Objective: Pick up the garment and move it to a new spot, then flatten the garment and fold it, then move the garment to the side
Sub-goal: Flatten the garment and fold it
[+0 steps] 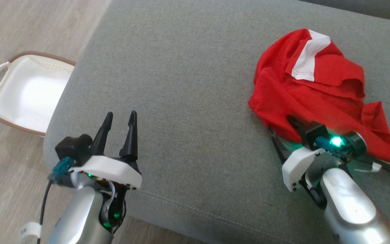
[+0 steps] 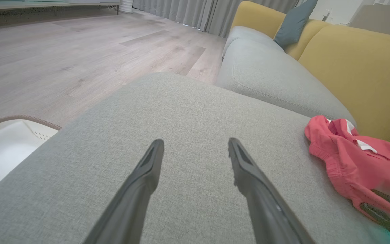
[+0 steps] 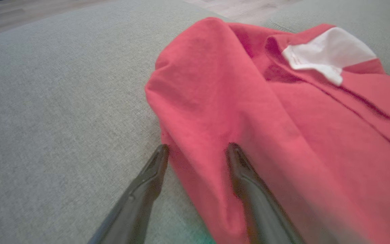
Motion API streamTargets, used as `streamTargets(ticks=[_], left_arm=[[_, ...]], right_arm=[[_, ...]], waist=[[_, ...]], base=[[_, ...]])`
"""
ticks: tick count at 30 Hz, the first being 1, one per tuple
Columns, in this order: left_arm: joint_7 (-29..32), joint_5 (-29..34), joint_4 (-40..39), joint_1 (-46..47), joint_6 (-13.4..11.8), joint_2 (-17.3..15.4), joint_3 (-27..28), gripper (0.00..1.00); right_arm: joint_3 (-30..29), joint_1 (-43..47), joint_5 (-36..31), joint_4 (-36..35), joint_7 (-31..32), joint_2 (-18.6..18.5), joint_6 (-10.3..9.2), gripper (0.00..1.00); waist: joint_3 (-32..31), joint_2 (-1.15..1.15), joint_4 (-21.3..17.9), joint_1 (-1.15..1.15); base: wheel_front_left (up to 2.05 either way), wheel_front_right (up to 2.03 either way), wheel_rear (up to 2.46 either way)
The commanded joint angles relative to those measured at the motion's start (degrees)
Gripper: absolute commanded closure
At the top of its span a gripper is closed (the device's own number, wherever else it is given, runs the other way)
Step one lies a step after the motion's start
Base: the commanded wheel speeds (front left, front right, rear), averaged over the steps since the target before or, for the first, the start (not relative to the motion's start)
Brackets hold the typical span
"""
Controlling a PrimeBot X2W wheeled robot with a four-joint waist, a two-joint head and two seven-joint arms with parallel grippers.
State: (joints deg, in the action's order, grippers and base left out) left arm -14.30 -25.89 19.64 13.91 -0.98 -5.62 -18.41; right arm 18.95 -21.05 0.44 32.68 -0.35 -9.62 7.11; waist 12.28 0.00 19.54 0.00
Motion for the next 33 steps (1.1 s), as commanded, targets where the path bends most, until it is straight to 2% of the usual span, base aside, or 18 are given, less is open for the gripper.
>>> streamTargets(ticks=[1, 5, 10, 14, 18, 22, 25, 28, 33], left_arm=[[-0.68, -0.26, -1.47, 2.94, 0.08, -0.63, 1.91, 0.0], [-0.68, -0.22, -1.02, 3.55, 0.14, -0.54, 2.18, 0.0], [-0.69, 0.01, -0.55, 3.24, 0.16, -0.57, 2.6, 0.0], [-0.69, 0.17, -0.3, 2.56, 0.18, -0.52, 2.66, 0.0], [-0.69, 0.23, -0.3, 1.85, 0.04, -0.5, 2.53, 0.0], [-0.69, 0.22, -0.8, 1.76, 0.04, -0.61, 2.37, 0.0], [-0.65, 0.2, -1.18, 2.22, 0.21, -0.58, 2.07, 0.0], [-0.59, 0.1, -1.19, 2.85, 0.46, -0.52, 1.77, 0.0], [-0.6, -0.1, -0.56, 4.12, 0.93, -0.35, 1.52, 0.0]], right_arm=[[1.54, -2.3, 0.14, -1.06, -0.78, -0.12, 0.37, 1.0], [3.13, -3.96, 1.22, 0.35, -1.77, -0.09, 0.37, 1.0], [8.05, -3.76, 4.87, -0.74, -3.1, 1.17, 0.37, 1.0], [14.22, -2.36, 10.55, -4.37, -2.81, 1.16, 0.37, 1.0], [18.37, -1.48, 16.66, -10.56, -1.44, -1.28, 0.37, 1.0], [16.38, -2.36, 19.67, -14.4, 1.43, -5.03, 0.37, 1.0], [13.89, -4.21, 21.18, -14.42, 3.37, -7.19, 0.37, 1.0], [12.55, -6.75, 22.47, -11.91, 5.96, -8.74, 0.37, 1.0], [13.6, -11.2, 22.75, -5.53, 8.22, -11.06, 0.37, 1.0]], waist=[[0.33, 0.0, 0.0, 0.0], [0.32, 0.0, -0.55, 0.0], [-1.43, 0.0, -2.36, 0.0], [-3.21, 0.0, -3.92, 0.0], [-4.31, 0.0, -5.1, 0.0], [-3.92, 0.0, -5.46, 0.0], [-2.65, 0.0, -5.04, 0.0], [-1.11, 0.0, -4.25, 0.0], [0.75, 0.0, -2.75, 0.0]], base=[[0.0, 0.0, 0.0], [0.0, 0.0, 0.0], [0.0, 0.0, 0.0], [0.0, 0.0, 0.0], [0.0, 0.0, 0.0], [0.0, 0.0, 0.0], [0.0, 0.0, 0.0], [0.0, 0.0, 0.0], [0.0, 0.0, 0.0]])
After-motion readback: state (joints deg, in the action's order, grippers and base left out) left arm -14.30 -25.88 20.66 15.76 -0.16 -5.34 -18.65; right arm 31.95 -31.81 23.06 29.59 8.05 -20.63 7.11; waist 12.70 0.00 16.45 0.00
